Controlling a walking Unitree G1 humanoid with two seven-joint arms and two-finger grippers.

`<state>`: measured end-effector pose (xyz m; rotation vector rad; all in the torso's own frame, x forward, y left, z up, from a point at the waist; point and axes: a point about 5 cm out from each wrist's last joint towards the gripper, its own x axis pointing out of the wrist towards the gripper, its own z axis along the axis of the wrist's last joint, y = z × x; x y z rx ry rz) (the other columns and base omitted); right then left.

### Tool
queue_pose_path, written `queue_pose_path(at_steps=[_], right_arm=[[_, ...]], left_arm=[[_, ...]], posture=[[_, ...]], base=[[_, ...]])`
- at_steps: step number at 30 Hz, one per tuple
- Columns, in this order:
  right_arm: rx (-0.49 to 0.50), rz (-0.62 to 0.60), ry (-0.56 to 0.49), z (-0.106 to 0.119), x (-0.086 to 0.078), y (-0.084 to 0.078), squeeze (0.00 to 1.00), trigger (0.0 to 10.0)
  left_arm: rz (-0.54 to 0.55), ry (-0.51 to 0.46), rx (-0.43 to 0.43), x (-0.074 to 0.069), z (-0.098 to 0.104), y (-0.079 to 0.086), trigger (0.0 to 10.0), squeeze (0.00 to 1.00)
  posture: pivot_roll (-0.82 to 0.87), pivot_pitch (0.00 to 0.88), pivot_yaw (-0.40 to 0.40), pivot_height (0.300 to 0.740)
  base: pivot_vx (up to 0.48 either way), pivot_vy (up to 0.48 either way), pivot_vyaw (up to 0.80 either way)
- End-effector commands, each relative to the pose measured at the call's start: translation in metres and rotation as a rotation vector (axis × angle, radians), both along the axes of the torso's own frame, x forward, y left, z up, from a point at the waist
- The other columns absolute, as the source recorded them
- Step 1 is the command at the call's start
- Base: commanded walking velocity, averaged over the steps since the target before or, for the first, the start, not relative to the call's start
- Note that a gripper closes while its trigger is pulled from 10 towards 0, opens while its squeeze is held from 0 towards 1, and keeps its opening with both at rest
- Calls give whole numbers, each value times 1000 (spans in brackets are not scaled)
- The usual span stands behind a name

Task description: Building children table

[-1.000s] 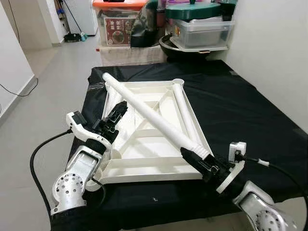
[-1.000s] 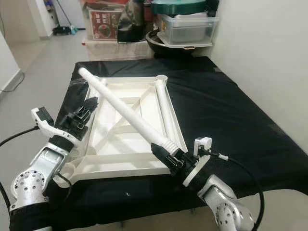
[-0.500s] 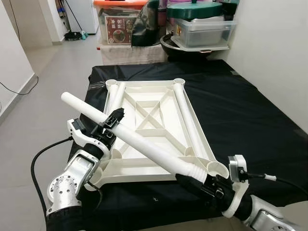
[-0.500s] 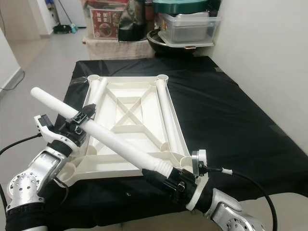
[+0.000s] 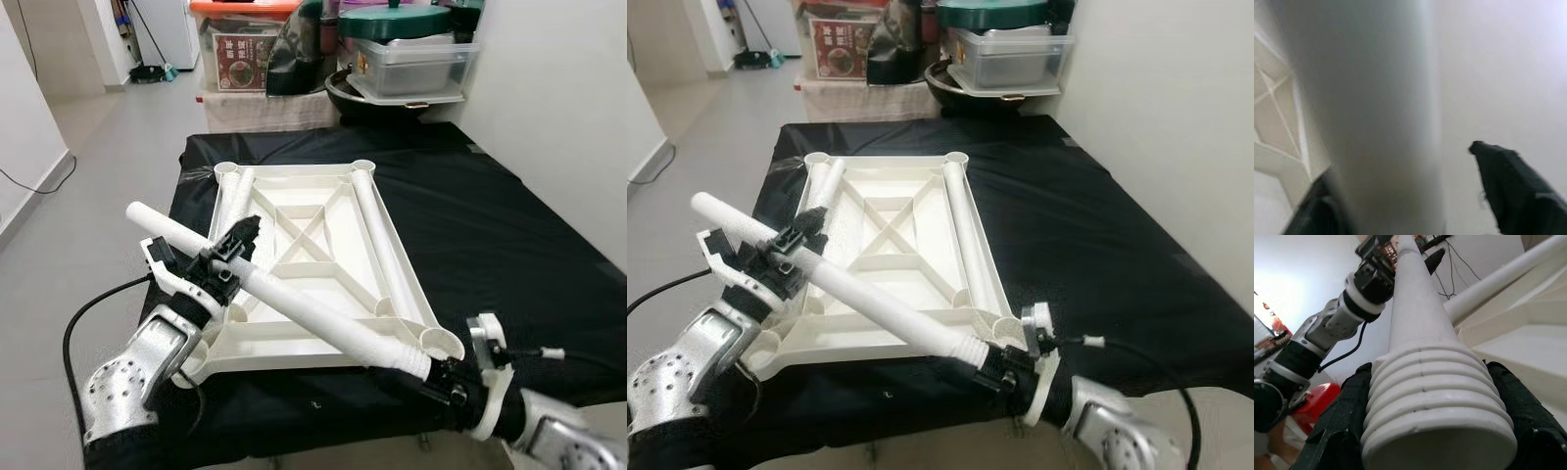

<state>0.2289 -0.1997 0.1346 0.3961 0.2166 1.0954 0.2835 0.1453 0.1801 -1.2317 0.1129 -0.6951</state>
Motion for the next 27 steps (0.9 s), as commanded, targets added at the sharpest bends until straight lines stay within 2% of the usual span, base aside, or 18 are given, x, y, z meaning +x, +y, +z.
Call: queue_pose_path(at_steps=[1,2,3,4,7,13,14,18,21,24,25,27], right_arm=[[-79,-61,30,-6,6,-19,0,0],[-79,-61,30,-6,6,-19,0,0],[-106,-69,20,-1,12,-29,0,0],[-145,-74,5,7,20,-43,0,0],[-173,-46,-5,15,23,-49,0,0],[-189,11,-8,17,21,-49,0,0],[-191,23,-8,16,20,-48,0,0],[-171,26,-20,16,23,-47,0,0],[-159,13,-32,18,26,-47,0,0],[-149,10,-38,20,27,-47,0,0],[-148,8,-42,21,28,-48,0,0],[-142,1,-58,26,28,-51,0,0]], left_arm=[[-66,-71,-3,-8,10,-2,4078,0],[-66,-71,-3,-8,10,-2,4078,0],[-90,-82,0,-11,11,-3,2706,0],[-108,-88,2,-14,11,-3,0,0],[-99,-76,9,-13,9,0,0,0],[-71,-54,15,-12,6,3,0,0],[-65,-43,20,-11,5,3,10000,0],[-83,-51,15,-14,7,3,10000,0],[-64,-57,168,-14,2,1,10000,0],[-61,-57,164,-14,1,1,10000,27],[-52,-58,166,-14,1,1,10000,1000],[-53,-88,188,-15,2,0,10000,1000]], posture=[[59,0,-35,740],[59,0,-35,740],[68,0,-38,740],[68,0,-38,740],[75,0,-50,740],[76,0,-56,740],[76,0,-56,740],[73,0,-49,740],[70,0,-47,740],[68,0,-46,740],[67,0,-46,740],[65,0,-45,740]], base=[[0,0,0],[0,0,0],[0,0,0],[0,0,0],[0,0,0],[0,0,0],[0,0,0],[0,0,0],[0,0,0],[0,0,0],[0,0,0],[0,0,0]])
